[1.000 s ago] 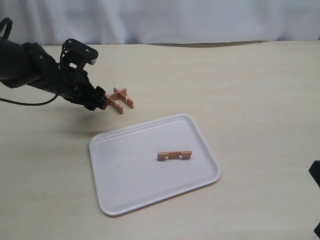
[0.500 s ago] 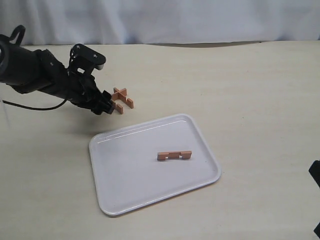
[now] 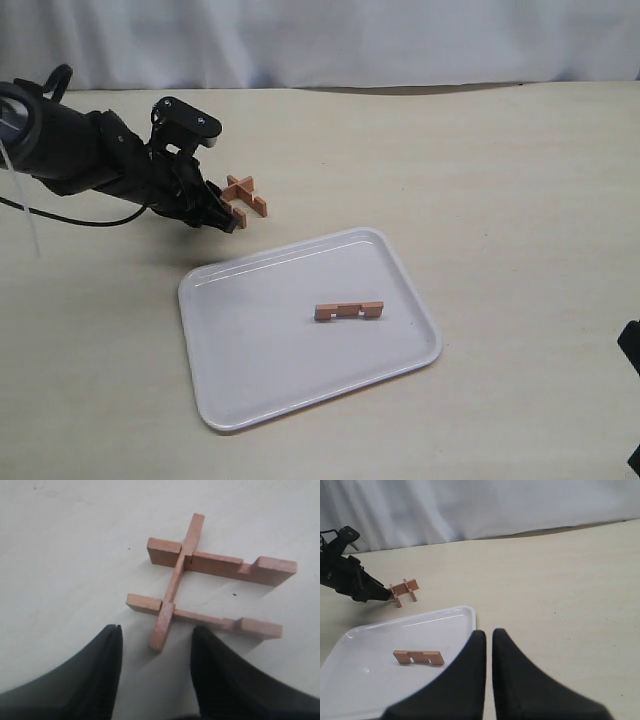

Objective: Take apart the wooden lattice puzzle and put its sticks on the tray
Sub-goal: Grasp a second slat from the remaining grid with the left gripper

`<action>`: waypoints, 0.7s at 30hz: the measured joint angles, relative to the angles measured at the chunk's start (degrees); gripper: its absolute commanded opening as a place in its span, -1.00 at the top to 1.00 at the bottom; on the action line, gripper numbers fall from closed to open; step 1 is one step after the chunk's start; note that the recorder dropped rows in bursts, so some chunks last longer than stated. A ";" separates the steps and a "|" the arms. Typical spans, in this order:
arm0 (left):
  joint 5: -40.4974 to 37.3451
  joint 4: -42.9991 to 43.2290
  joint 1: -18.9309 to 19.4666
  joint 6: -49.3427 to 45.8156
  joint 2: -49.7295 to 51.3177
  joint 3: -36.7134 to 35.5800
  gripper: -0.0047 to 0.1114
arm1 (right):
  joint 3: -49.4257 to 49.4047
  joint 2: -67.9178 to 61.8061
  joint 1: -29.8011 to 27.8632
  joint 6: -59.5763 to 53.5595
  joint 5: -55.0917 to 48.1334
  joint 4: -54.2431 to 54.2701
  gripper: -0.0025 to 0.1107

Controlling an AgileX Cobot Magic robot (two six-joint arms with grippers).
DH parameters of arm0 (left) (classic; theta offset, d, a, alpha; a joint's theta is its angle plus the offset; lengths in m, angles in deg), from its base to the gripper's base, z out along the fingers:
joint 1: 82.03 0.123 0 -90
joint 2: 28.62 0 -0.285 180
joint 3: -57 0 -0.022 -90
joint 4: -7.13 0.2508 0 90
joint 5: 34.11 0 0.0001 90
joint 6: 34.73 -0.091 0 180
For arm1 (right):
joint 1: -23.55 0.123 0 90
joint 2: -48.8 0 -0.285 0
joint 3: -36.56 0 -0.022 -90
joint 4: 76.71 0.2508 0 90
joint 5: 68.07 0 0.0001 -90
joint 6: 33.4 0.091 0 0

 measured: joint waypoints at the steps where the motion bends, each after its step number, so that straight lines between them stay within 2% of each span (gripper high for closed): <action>1: 0.24 0.00 0.00 0.00 0.15 0.00 0.20 | 0.00 0.00 0.00 0.00 0.00 0.00 0.88; 5: 1.03 -0.13 0.00 0.00 0.61 0.00 0.22 | 0.00 0.00 0.00 0.00 0.00 0.00 0.88; 6: 1.31 -0.13 0.00 0.00 0.61 0.00 0.27 | 0.00 0.00 0.00 0.00 0.00 0.00 0.88; 7: 1.61 -0.13 0.00 0.00 0.61 0.00 0.36 | 0.00 0.00 0.00 0.00 0.00 0.00 0.88; 8: 1.85 -0.13 0.00 0.00 0.61 0.00 0.54 | 0.00 0.00 0.00 0.00 0.00 0.00 0.88; 11: 2.14 -0.13 0.00 0.00 0.61 0.00 0.92 | 0.00 0.00 0.00 0.00 0.00 0.00 0.88; 21: 2.37 0.01 0.00 0.00 0.61 0.00 0.92 | 0.00 0.00 0.00 0.00 0.00 0.00 0.88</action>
